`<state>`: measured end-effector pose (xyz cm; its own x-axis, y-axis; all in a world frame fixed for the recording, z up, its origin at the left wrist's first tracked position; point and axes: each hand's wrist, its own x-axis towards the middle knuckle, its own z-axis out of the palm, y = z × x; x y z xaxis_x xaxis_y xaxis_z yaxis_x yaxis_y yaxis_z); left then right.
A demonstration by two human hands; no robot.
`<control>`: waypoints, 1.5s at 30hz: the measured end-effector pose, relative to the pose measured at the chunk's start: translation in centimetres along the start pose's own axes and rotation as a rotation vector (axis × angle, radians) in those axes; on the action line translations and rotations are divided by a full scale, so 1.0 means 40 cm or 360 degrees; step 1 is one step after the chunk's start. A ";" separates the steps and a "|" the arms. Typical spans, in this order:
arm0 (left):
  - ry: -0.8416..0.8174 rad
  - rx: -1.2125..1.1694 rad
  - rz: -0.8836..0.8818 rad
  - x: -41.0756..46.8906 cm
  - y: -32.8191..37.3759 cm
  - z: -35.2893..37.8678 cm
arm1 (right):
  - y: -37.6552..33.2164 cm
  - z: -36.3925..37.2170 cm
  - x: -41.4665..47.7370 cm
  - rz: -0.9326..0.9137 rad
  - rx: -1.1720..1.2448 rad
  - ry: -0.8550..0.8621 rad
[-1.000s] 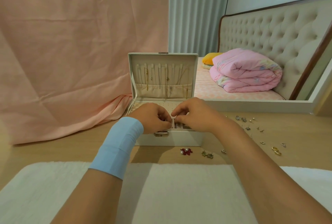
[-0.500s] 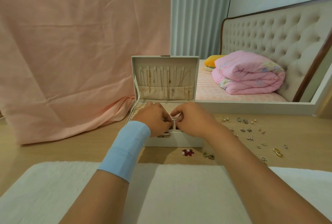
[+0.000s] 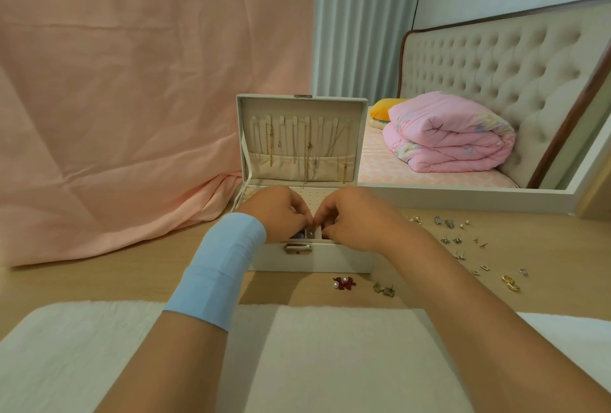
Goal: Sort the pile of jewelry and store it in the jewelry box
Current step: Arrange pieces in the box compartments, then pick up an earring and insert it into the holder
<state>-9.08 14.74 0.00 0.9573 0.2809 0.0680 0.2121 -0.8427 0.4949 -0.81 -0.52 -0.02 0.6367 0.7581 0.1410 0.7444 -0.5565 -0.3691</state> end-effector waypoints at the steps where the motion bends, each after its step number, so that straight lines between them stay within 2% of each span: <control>1: 0.0021 -0.0083 0.0013 -0.003 -0.011 -0.005 | -0.006 -0.012 0.003 -0.0052 -0.0082 -0.0071; 5: -0.0016 -0.0224 0.0051 -0.007 -0.037 -0.011 | -0.044 -0.071 0.041 -0.0290 -0.0611 -0.0367; 9: -0.0137 -0.0200 0.0065 -0.014 -0.036 -0.016 | -0.074 -0.080 0.084 -0.0562 -0.0995 -0.0506; 13: -0.0167 -0.0092 0.0057 -0.015 -0.035 -0.020 | -0.063 -0.064 0.102 -0.0748 -0.1124 -0.0513; 21: -0.0176 -0.0041 0.0003 -0.015 -0.037 -0.021 | -0.041 -0.070 0.106 -0.1004 -0.1103 -0.0546; 26: -0.0177 -0.0059 -0.0002 -0.017 -0.037 -0.020 | -0.037 -0.062 0.099 -0.0980 -0.1148 -0.0492; 29: -0.0171 -0.0059 0.0011 -0.016 -0.034 -0.022 | -0.038 -0.062 0.090 -0.0863 -0.1096 -0.0469; 35: -0.0168 -0.0006 0.0028 -0.023 -0.012 -0.027 | 0.005 -0.110 0.025 -0.0458 -0.0682 -0.0129; 38: 0.0033 0.0090 0.0140 -0.044 0.029 -0.028 | 0.012 -0.118 -0.048 -0.0294 -0.0397 0.0058; 40: 0.0149 0.0122 0.0242 -0.071 0.064 -0.025 | 0.004 -0.107 -0.099 -0.0237 -0.0268 0.0086; 45: 0.0088 0.0249 0.0228 -0.160 0.108 0.017 | -0.013 -0.052 -0.190 -0.0148 -0.0573 -0.0035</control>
<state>-14.14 8.98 1.12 0.9686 0.1742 0.1775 0.1066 -0.9357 0.3363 -5.64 -6.70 1.01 0.5615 0.8160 0.1375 0.8244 -0.5659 -0.0082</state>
